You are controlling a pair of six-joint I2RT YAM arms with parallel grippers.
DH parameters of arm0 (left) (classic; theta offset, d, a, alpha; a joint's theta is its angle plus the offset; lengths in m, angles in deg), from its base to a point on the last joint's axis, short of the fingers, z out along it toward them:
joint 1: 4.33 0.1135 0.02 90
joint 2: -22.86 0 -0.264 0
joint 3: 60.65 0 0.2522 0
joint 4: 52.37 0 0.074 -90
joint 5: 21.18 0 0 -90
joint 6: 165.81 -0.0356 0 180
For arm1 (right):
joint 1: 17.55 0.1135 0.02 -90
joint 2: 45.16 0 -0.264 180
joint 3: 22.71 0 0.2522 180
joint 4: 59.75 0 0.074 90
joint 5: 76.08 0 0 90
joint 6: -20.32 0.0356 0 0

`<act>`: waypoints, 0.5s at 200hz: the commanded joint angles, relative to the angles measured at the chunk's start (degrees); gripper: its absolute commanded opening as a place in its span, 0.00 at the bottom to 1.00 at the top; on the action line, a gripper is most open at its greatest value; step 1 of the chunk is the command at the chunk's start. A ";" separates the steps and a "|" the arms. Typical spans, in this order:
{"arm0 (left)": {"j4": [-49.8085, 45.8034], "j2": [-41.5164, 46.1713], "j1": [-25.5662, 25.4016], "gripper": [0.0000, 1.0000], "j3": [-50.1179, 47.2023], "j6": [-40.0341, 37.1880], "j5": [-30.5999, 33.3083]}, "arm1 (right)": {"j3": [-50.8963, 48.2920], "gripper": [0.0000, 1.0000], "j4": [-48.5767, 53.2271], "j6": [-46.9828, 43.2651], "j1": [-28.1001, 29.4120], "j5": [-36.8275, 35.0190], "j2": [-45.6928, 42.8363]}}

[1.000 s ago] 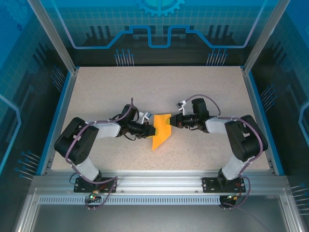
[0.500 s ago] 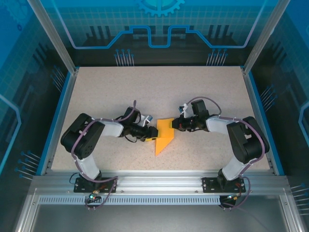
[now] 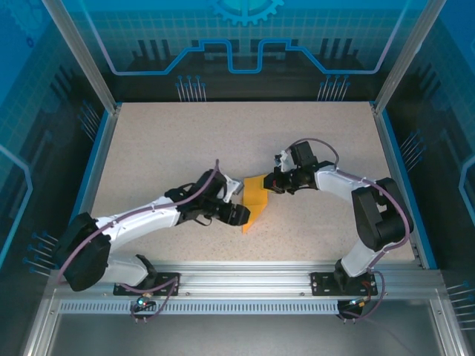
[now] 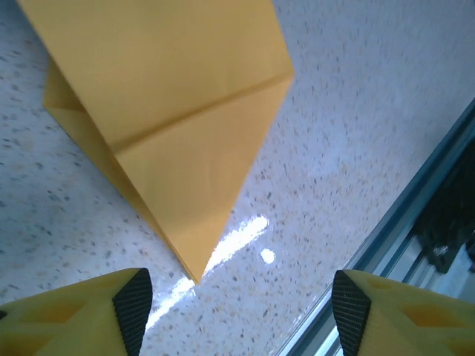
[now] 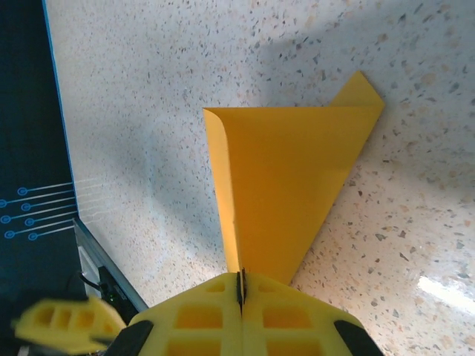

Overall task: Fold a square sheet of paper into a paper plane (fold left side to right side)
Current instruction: Fold the wing for the fifth time at the center of the table.

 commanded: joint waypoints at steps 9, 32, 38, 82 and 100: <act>-8.28 -4.06 -5.87 0.71 4.40 -1.06 12.70 | 2.49 0.02 5.47 1.70 1.34 -1.77 1.64; -9.44 -9.42 -9.10 0.72 8.10 -0.27 16.49 | 3.45 0.02 5.88 2.35 1.95 -2.21 2.44; -10.05 -10.64 -9.73 0.73 9.15 -0.13 17.59 | 3.61 0.02 5.87 2.39 2.13 -2.47 2.68; -13.30 -18.39 -12.65 0.72 15.32 1.36 22.04 | 3.72 0.01 5.72 3.51 2.64 -3.33 3.14; -14.38 -20.73 -13.61 0.72 17.10 1.81 23.33 | 3.73 0.01 5.72 3.76 2.74 -3.59 3.32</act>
